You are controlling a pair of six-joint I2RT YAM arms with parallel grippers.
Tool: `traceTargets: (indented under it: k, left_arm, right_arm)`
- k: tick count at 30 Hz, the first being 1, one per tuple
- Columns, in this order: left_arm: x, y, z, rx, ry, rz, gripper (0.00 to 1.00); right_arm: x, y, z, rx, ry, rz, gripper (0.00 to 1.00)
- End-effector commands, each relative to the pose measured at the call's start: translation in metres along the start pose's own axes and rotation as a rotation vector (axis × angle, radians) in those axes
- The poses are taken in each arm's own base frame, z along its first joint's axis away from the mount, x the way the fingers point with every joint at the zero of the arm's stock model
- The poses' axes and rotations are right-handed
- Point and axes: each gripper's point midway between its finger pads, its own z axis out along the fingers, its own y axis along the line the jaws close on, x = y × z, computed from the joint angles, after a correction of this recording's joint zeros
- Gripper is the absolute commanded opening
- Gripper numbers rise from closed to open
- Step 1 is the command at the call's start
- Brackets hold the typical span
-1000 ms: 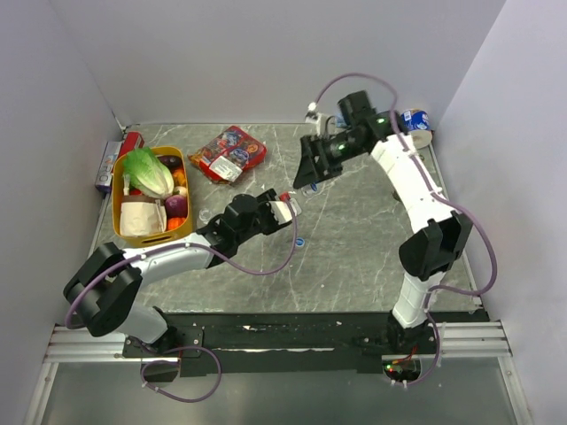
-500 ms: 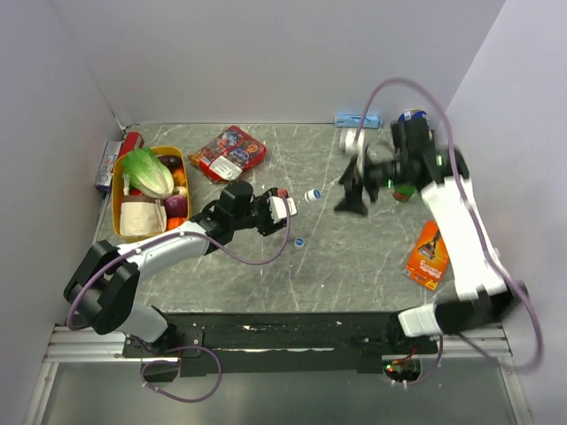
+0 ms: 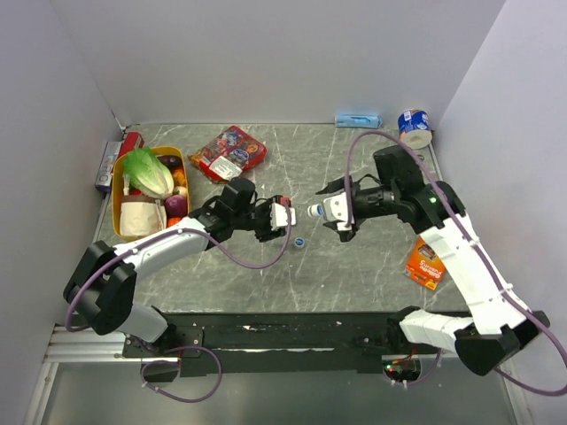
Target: Screw on the bottle caps
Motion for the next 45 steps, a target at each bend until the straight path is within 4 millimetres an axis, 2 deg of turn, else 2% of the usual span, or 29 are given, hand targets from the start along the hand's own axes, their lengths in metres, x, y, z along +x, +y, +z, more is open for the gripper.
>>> traceTargets:
  k: [1, 18, 20, 24, 26, 27, 29, 30, 31, 32, 33, 34, 35, 36, 37, 38, 39, 40, 42, 44, 45]
  left_arm:
    - [-0.038, 0.014, -0.012, -0.018, -0.094, 0.084, 0.01]
    - [-0.043, 0.014, -0.015, -0.029, -0.111, 0.086, 0.01]
    - [-0.048, 0.018, -0.016, -0.048, -0.128, 0.097, 0.01]
    - [-0.049, 0.022, -0.016, -0.065, -0.139, 0.09, 0.01]
    - [-0.049, 0.023, -0.017, -0.079, -0.144, 0.077, 0.01]
    - [-0.05, 0.031, -0.017, -0.124, -0.149, 0.058, 0.01]
    - [-0.053, 0.041, -0.019, -0.187, -0.163, 0.037, 0.01]
    - [-0.064, 0.049, -0.02, -0.238, -0.201, 0.02, 0.01]
    - [-0.058, 0.064, -0.024, -0.346, -0.172, -0.002, 0.01]
    - [-0.063, 0.066, -0.022, -0.393, -0.187, -0.023, 0.01]
    - [-0.068, 0.076, -0.026, -0.464, -0.207, -0.019, 0.01]
    - [-0.064, 0.089, -0.031, -0.563, -0.177, -0.036, 0.01]
    - [-0.061, 0.089, -0.026, -0.599, -0.159, -0.046, 0.01]
    - [-0.063, 0.092, -0.025, -0.618, -0.164, -0.044, 0.01]
    - [-0.06, 0.102, -0.03, -0.687, -0.143, -0.048, 0.01]
    - [-0.056, 0.103, -0.026, -0.7, -0.126, -0.038, 0.01]
    - [-0.057, 0.107, -0.027, -0.719, -0.121, -0.028, 0.01]
    - [-0.055, 0.109, -0.026, -0.733, -0.109, -0.02, 0.01]
    - [-0.047, 0.117, -0.025, -0.765, -0.065, 0.0, 0.01]
    - [-0.042, 0.118, -0.024, -0.77, -0.037, 0.012, 0.01]
    - [-0.04, 0.117, -0.023, -0.763, -0.031, 0.013, 0.01]
  right_arm:
    - [-0.003, 0.002, 0.003, -0.028, 0.001, -0.103, 0.73]
    - [0.016, 0.004, 0.022, -0.076, 0.034, -0.061, 0.55]
    - [0.019, 0.004, 0.023, -0.082, 0.039, -0.053, 0.53]
    - [0.022, 0.003, 0.026, -0.09, 0.046, -0.015, 0.44]
    - [0.024, 0.001, 0.027, -0.079, 0.056, 0.076, 0.36]
    - [0.026, -0.005, 0.03, -0.071, 0.061, 0.126, 0.3]
    - [0.026, -0.008, 0.034, -0.055, 0.073, 0.357, 0.25]
    - [0.028, -0.019, 0.041, -0.048, 0.08, 0.452, 0.21]
    - [0.028, -0.015, 0.042, -0.053, 0.094, 0.66, 0.2]
    - [0.039, -0.014, 0.053, -0.091, 0.114, 0.787, 0.18]
    - [0.026, -0.026, 0.052, -0.098, 0.08, 0.852, 0.15]
    - [0.024, -0.017, 0.052, -0.139, 0.113, 1.055, 0.13]
    - [0.034, -0.015, 0.063, -0.183, 0.134, 1.18, 0.12]
    - [0.022, -0.022, 0.063, -0.212, 0.094, 1.26, 0.08]
    - [0.018, -0.021, 0.066, -0.235, 0.092, 1.434, 0.07]
    - [0.02, -0.027, 0.069, -0.229, 0.056, 1.486, 0.05]
    - [0.022, -0.023, 0.074, -0.251, 0.054, 1.558, 0.0]
    - [0.015, -0.023, 0.075, -0.286, 0.034, 1.664, 0.0]
    - [0.017, -0.029, 0.079, -0.303, 0.008, 1.768, 0.0]
    - [0.016, -0.036, 0.076, -0.287, 0.006, 1.771, 0.0]
    - [0.016, -0.038, 0.074, -0.277, 0.005, 1.773, 0.05]
